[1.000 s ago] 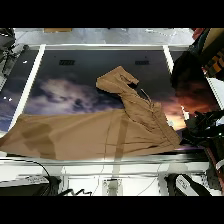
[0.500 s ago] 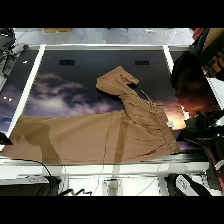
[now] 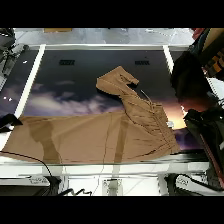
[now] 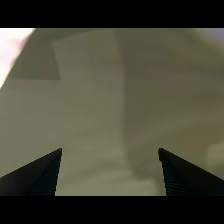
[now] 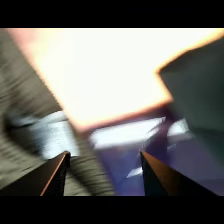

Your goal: Fold the clothes and pants, and hang the long-sleeved shirts on hangers.

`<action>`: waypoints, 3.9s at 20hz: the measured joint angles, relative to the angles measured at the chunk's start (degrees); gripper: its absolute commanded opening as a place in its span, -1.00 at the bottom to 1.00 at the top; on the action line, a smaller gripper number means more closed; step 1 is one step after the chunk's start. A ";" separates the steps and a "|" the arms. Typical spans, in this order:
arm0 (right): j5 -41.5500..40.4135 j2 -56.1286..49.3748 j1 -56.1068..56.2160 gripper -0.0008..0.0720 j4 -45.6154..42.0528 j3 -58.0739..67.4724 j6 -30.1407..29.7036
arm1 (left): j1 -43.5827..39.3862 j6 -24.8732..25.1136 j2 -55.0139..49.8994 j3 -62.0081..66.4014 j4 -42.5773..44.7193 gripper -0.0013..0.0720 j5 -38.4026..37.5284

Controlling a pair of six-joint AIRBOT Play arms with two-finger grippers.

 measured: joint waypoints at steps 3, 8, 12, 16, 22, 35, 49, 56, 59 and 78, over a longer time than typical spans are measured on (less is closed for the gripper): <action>5.07 -8.46 0.02 0.73 7.39 3.17 -8.04 | -4.59 1.31 0.00 0.52 -5.75 0.95 0.39; 4.61 -17.73 0.00 0.72 13.09 4.74 -14.75 | -14.12 3.93 0.00 0.96 -15.96 0.95 3.82; 8.41 -21.09 0.00 0.70 17.31 4.96 -19.39 | -22.80 4.61 -0.02 1.03 -19.76 0.95 10.12; 11.15 -22.21 0.02 -0.59 17.66 4.92 -21.57 | -30.42 4.85 -0.02 1.05 -21.07 0.94 17.44; 13.81 -22.36 0.35 -0.13 19.82 5.09 -20.61 | -37.42 4.87 -0.02 1.05 -21.62 0.94 27.15; 10.12 -22.36 0.39 0.43 18.99 9.75 -15.80 | -39.47 4.87 -0.02 1.05 -21.73 0.94 30.49; 16.13 -25.40 8.79 0.87 13.05 14.12 -12.76 | -39.47 4.68 -0.02 1.05 -21.75 0.94 30.53; 15.26 -24.09 10.36 0.87 3.13 20.72 -12.87 | -39.47 4.68 -0.02 1.05 -21.77 0.94 30.51; 14.32 -23.89 10.51 0.85 2.27 20.50 -11.80 | -39.47 4.68 -0.02 1.05 -21.81 0.94 30.51; 13.88 -27.23 11.23 0.52 17.90 13.40 -16.81 | -44.65 2.32 -5.25 1.05 -22.99 0.94 31.47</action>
